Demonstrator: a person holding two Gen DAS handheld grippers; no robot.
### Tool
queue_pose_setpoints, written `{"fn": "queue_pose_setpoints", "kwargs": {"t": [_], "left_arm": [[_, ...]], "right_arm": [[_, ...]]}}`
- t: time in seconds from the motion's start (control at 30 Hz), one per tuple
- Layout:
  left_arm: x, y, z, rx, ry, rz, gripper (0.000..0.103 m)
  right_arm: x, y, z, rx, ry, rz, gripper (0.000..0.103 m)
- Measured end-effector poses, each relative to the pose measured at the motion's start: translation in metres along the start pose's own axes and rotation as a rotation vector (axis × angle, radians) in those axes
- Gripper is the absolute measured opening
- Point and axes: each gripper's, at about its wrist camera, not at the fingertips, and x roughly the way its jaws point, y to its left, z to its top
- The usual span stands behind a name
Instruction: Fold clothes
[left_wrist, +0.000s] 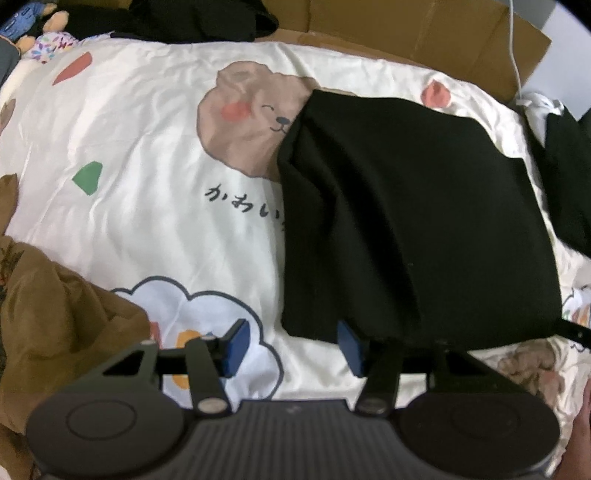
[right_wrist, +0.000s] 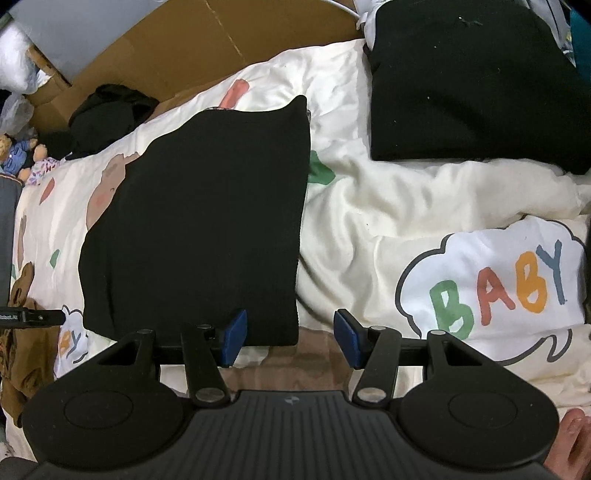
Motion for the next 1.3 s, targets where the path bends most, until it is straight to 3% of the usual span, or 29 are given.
{"fn": "queue_pose_setpoints", "kwargs": {"t": [0.3, 0.4, 0.47, 0.6, 0.67, 0.73, 0.9, 1.2, 1.3], "left_arm": [[0.029, -0.001, -0.004, -0.024, 0.004, -0.066, 0.053], [0.038, -0.002, -0.006, -0.025, 0.016, -0.080, 0.035], [0.041, 0.000, -0.007, -0.036, 0.023, -0.070, 0.019], [0.039, 0.007, -0.006, -0.064, 0.023, -0.102, 0.012], [0.035, 0.010, -0.005, -0.067, 0.019, -0.111, 0.011], [0.029, 0.013, -0.004, -0.069, 0.009, -0.115, 0.010], [0.008, 0.017, -0.003, -0.073, -0.042, -0.104, 0.007], [-0.003, 0.033, -0.004, -0.116, -0.027, -0.043, 0.004], [0.002, 0.038, -0.007, -0.132, -0.002, 0.055, 0.000]], "right_arm": [[0.008, 0.000, -0.014, 0.001, -0.031, 0.076, 0.057], [0.011, 0.004, -0.014, 0.001, -0.042, 0.107, 0.053], [0.014, 0.007, -0.014, -0.011, -0.039, 0.101, 0.048], [0.018, 0.007, -0.012, -0.004, -0.032, 0.077, 0.034], [0.019, 0.005, -0.011, -0.003, -0.025, 0.064, 0.018], [0.018, 0.002, -0.010, 0.009, -0.023, 0.068, 0.010], [0.010, 0.007, -0.006, -0.028, -0.034, 0.065, 0.006], [0.002, 0.000, 0.003, -0.009, -0.043, 0.044, 0.005], [0.004, 0.000, 0.001, -0.016, -0.042, 0.038, 0.005]]}}
